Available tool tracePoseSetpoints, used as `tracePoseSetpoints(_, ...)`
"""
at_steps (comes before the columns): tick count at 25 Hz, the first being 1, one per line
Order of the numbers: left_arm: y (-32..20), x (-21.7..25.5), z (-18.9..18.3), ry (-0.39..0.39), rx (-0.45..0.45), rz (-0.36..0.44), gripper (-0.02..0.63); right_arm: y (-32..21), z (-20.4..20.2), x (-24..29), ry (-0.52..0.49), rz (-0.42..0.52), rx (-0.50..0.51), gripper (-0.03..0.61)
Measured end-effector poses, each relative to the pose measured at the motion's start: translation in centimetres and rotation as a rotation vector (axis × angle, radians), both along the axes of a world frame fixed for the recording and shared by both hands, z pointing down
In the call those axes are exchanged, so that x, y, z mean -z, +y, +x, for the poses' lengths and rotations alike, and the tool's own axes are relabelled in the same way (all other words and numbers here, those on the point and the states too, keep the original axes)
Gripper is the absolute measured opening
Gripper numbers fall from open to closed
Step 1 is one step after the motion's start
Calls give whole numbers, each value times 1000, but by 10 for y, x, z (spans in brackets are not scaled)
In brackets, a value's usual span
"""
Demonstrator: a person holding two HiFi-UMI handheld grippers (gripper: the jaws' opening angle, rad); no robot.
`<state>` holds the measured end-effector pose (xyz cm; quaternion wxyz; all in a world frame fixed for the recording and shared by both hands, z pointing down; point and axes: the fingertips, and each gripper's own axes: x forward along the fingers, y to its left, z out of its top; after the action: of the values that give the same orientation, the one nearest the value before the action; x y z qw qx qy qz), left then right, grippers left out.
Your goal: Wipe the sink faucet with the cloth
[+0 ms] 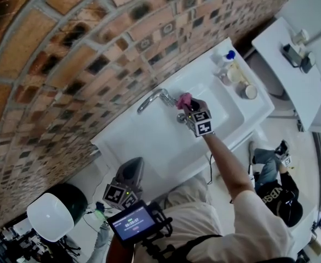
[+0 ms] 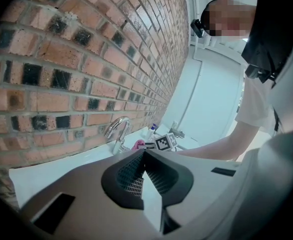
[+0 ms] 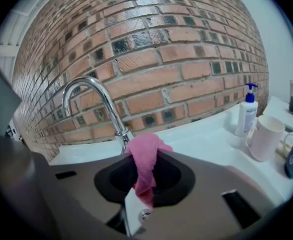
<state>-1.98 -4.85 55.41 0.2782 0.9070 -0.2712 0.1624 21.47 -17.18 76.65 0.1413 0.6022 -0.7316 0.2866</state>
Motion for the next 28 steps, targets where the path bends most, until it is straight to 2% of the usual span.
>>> tracePoseSetpoints(3,8,0,-4,-10,9,6,-6,-5,8,18,6,27,-29,81)
tracePoseSetpoints(8,18,6,-6,-17,27,24,-6,-41,21,121,-103,252,-102,80)
tracePoseSetpoints(12,29,14,-5,-13,27,48,-6,-23,25,183,-121,359,-107,80)
tracePoseSetpoints(18,34,19,-2,52,3,63,-6,57,2,173,-104,279,-88,80)
tracePoseSetpoints(22,32,23,-5,102,-16,84,-6,111,-33,187,-111,240,-43,80)
tracePoseSetpoints(28,26,29,-12,142,-1,89,-6,149,-59,217,-92,273,57,80)
